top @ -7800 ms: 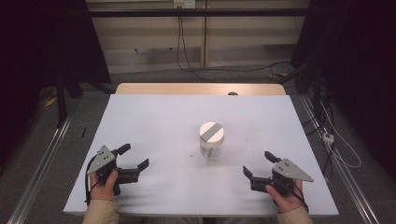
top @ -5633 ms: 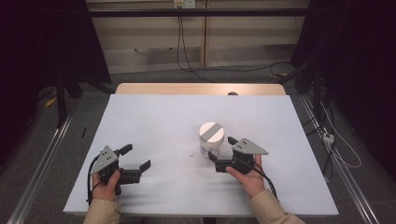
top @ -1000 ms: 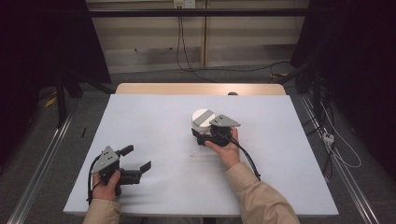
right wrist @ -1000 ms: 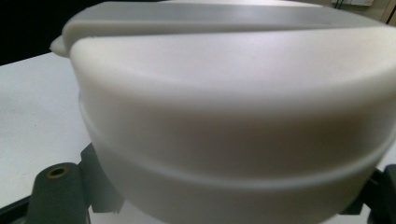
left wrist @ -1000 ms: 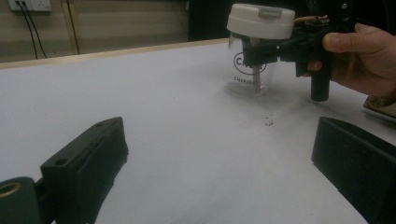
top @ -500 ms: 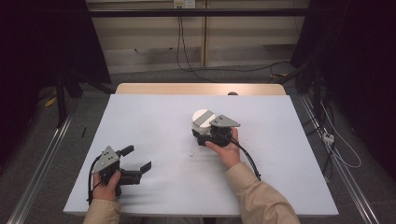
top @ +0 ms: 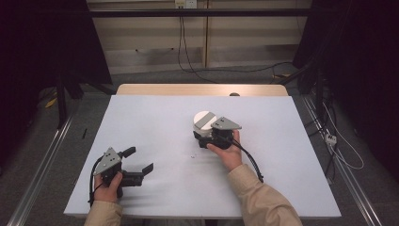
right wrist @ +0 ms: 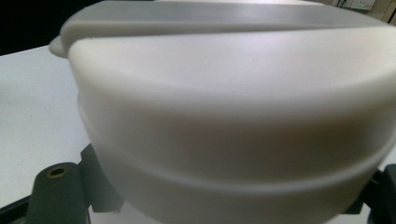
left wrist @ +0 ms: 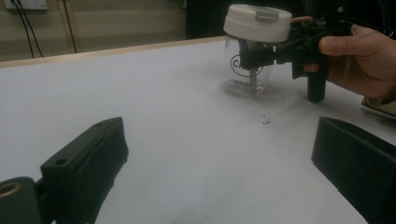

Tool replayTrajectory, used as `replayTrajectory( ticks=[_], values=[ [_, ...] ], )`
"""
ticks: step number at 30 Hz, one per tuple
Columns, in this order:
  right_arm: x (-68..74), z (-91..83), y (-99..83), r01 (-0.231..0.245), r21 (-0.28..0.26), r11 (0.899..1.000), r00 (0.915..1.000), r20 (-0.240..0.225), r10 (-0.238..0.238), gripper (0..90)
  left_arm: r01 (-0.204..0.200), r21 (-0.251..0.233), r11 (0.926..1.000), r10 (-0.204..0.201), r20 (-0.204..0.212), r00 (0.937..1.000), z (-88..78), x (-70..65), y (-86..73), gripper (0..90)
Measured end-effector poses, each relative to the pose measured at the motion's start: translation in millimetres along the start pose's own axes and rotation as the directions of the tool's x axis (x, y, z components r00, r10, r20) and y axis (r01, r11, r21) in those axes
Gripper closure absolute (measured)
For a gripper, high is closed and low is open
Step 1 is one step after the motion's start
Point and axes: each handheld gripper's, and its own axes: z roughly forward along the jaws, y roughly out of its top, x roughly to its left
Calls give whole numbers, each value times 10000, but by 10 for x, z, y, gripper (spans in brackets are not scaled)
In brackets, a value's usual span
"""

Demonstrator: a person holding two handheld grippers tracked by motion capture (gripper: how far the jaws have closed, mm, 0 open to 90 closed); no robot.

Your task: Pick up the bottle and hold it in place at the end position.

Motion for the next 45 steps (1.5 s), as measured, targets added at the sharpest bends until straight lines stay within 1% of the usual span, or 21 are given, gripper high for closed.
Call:
replayTrajectory(
  ticks=[4,7,10,12,16,18,20,24,25,27,28,29,33,34,35,42,45],
  values=[
    [7,-11,-3,107,-6,9999,9999,-14,-107,187,-26,12,10000,26,62,10000,20,-16,5,32],
    [0,-17,-15,-2,-62,10000,10000,-25,2,187,3,-8,10000,-3,116,9999,43,-34,10,32],
    [0,-23,-16,38,-61,10000,10000,-37,-38,187,19,-15,10000,-19,140,9999,57,-43,19,32],
    [6,-25,-17,82,-68,9999,10000,-28,-82,188,150,-105,9998,-149,143,9998,85,-46,37,33],
    [8,-23,-17,120,-72,9999,9999,-40,-120,187,238,-158,9996,-236,127,9996,115,-55,65,32],
    [7,-22,-19,131,-76,9999,9999,-46,-131,187,223,-144,9996,-220,179,9996,150,-69,92,34],
    [7,-24,-20,179,-83,9998,9998,-70,-179,187,320,-182,9993,-317,172,9994,183,-86,118,36],
    [4,-29,-24,187,-103,9998,9998,-79,-188,188,357,-228,9991,-349,334,9988,274,-125,183,37],
    [4,-29,-24,183,-95,9998,9998,-75,-183,187,273,-158,9995,-267,372,9990,301,-133,196,39],
    [4,-29,-25,171,-90,9998,9998,-73,-172,188,315,-136,9994,-310,365,9989,333,-150,207,44],
    [4,-28,-24,191,-90,9998,9998,-74,-191,188,274,-39,9996,-272,416,9988,393,-174,225,44],
    [5,-28,-25,200,-91,9998,9998,-79,-201,187,303,22,9995,-303,374,9988,420,-190,232,44],
    [6,-28,-25,220,-84,9997,9997,-70,-221,188,261,99,9996,-266,527,9983,485,-215,250,51],
    [6,-27,-25,228,-82,9997,9997,-81,-229,188,319,117,9994,-325,638,9974,516,-213,261,51],
    [6,-26,-25,222,-82,9997,9997,-82,-223,187,332,127,9994,-340,654,9973,532,-215,268,51],
    [1,-26,-24,169,-51,9998,9998,-101,-170,187,294,130,9995,-299,448,9985,629,-242,330,55],
    [0,-25,-25,165,-52,9998,9998,-109,-166,187,248,60,9997,-250,407,9989,659,-243,356,101]
  ],
)
